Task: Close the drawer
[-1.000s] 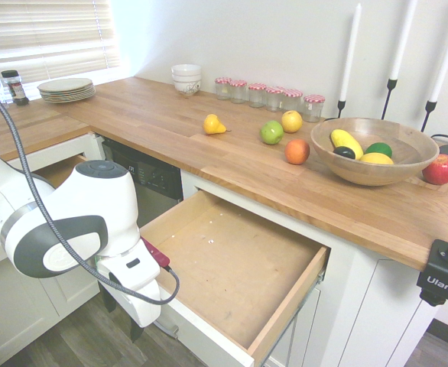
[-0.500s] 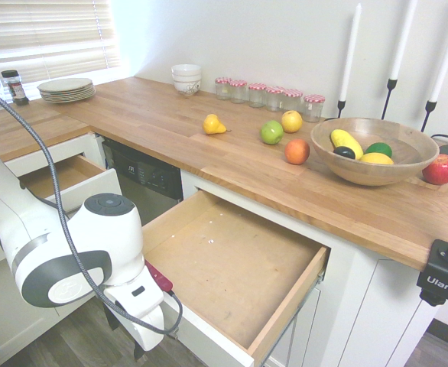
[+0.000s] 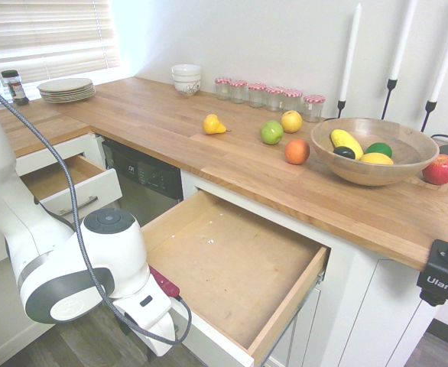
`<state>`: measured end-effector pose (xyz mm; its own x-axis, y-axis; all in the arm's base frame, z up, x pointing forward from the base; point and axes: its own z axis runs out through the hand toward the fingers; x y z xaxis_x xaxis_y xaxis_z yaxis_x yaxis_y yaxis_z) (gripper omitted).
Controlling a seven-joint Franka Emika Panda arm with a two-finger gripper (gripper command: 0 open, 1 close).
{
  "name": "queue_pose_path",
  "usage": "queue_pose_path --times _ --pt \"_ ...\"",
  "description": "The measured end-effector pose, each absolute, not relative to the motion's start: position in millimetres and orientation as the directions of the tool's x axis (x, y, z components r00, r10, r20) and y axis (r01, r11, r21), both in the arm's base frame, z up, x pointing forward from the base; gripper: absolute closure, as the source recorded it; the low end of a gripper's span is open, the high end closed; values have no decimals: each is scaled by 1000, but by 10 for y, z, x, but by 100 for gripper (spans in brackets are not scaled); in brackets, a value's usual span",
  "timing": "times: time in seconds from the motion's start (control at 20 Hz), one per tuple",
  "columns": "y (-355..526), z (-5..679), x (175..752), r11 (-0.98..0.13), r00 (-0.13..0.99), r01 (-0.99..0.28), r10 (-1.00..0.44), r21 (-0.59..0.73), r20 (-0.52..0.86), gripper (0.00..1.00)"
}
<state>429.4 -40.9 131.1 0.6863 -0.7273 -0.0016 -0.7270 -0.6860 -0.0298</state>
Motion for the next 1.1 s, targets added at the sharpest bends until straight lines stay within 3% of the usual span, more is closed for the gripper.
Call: queue_pose_path --times 1.1 --pt "-473 1216 4413 -697 697 -715 -717 -53 29 100"
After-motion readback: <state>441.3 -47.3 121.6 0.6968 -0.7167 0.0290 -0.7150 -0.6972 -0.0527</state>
